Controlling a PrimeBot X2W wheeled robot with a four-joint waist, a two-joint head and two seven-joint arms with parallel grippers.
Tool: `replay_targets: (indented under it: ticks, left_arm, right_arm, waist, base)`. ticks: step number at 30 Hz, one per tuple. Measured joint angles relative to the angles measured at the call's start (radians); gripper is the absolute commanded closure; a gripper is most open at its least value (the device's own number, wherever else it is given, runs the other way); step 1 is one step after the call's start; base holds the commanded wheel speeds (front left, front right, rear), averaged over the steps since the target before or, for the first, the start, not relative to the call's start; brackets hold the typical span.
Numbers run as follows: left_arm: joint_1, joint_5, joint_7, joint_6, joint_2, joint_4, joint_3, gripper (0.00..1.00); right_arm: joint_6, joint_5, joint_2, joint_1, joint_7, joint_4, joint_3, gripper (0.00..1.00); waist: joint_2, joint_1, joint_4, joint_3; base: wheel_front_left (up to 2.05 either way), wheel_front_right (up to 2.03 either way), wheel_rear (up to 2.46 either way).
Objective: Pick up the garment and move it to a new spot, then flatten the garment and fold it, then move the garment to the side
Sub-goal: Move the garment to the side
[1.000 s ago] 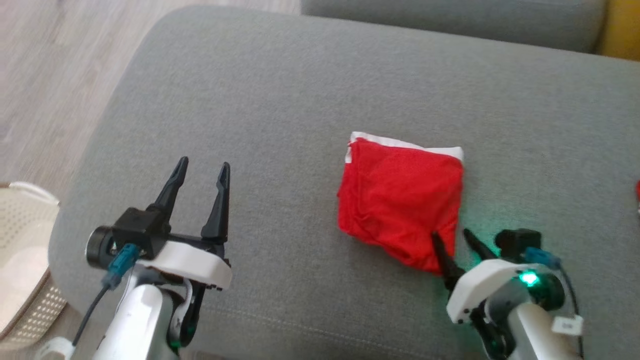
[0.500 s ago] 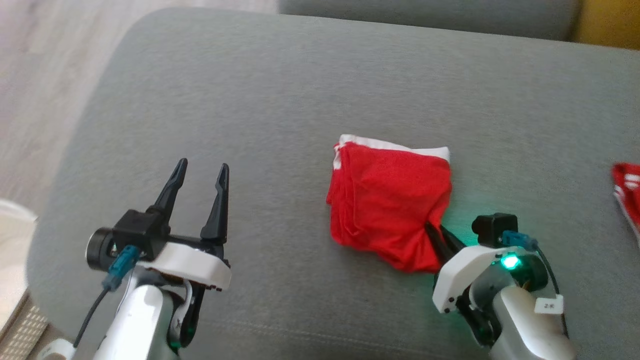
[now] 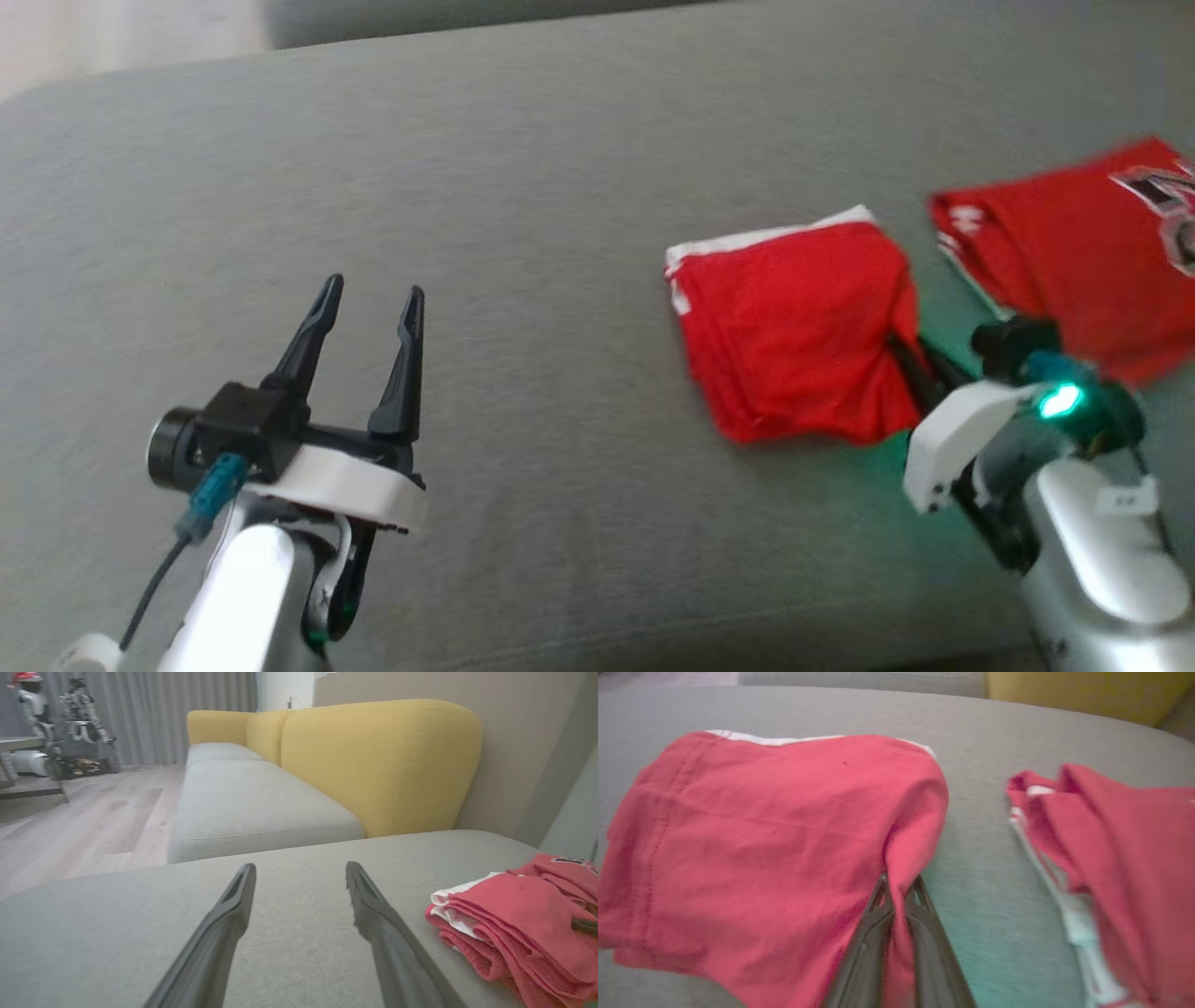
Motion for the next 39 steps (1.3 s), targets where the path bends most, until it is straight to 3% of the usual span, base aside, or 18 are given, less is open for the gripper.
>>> replay_targets:
  ticks: [7, 11, 20, 31, 34, 35, 36, 39]
  left_arm:
    - [-0.054, 0.010, 0.035, -0.002, 0.017, -0.044, -0.011, 0.00]
    - [-0.113, 0.021, 0.046, -0.016, 0.020, -0.056, -0.026, 0.00]
    - [-0.141, 0.027, 0.052, -0.024, 0.035, -0.066, -0.040, 0.00]
    - [-0.178, 0.027, 0.052, -0.028, 0.042, -0.066, -0.050, 0.00]
    - [-0.183, 0.027, 0.052, -0.028, 0.042, -0.065, -0.052, 0.00]
    - [-0.183, 0.027, 0.052, -0.028, 0.043, -0.065, -0.052, 0.00]
    - [-0.183, 0.026, 0.052, -0.028, 0.044, -0.065, -0.052, 0.00]
    - [-0.183, 0.026, 0.052, -0.028, 0.044, -0.063, -0.052, 0.00]
  right_arm:
    - [0.000, 0.023, -0.049, -0.146, 0.003, -0.015, -0.033, 1.00]
    - [0.000, 0.027, -0.123, -0.258, 0.009, 0.001, -0.049, 1.00]
    - [0.000, 0.047, -0.226, -0.314, 0.049, 0.022, -0.161, 1.00]
    - [0.000, 0.063, -0.216, -0.412, 0.042, 0.151, -0.279, 1.00]
    - [0.000, 0.059, -0.211, -0.428, 0.039, 0.188, -0.302, 0.73]
    - [0.000, 0.059, -0.207, -0.431, 0.032, 0.200, -0.306, 0.50]
    - [0.000, 0.059, -0.203, -0.436, 0.032, 0.211, -0.309, 0.00]
    - [0.000, 0.058, -0.192, -0.448, 0.018, 0.231, -0.320, 0.00]
  waist:
    - [0.0000, 0.0000, -0.136, 0.058]
    - [0.0000, 0.0002, -0.171, 0.118]
    - [0.0000, 0.0000, -0.208, 0.196]
    - [0.0000, 0.0000, -0.213, 0.242]
    - [0.0000, 0.0000, -0.207, 0.250]
    - [0.0000, 0.0000, -0.205, 0.252]
    - [0.0000, 0.0000, -0.204, 0.253]
    - [0.0000, 0.0000, -0.200, 0.254]
  base:
    - [0.00, 0.00, 0.00]
    - [0.00, 0.00, 0.00]
    - [0.00, 0.00, 0.00]
    - [0.00, 0.00, 0.00]
    - [0.00, 0.00, 0.00]
    - [0.00, 0.00, 0.00]
    - [0.00, 0.00, 0.00]
    - [0.00, 0.00, 0.00]
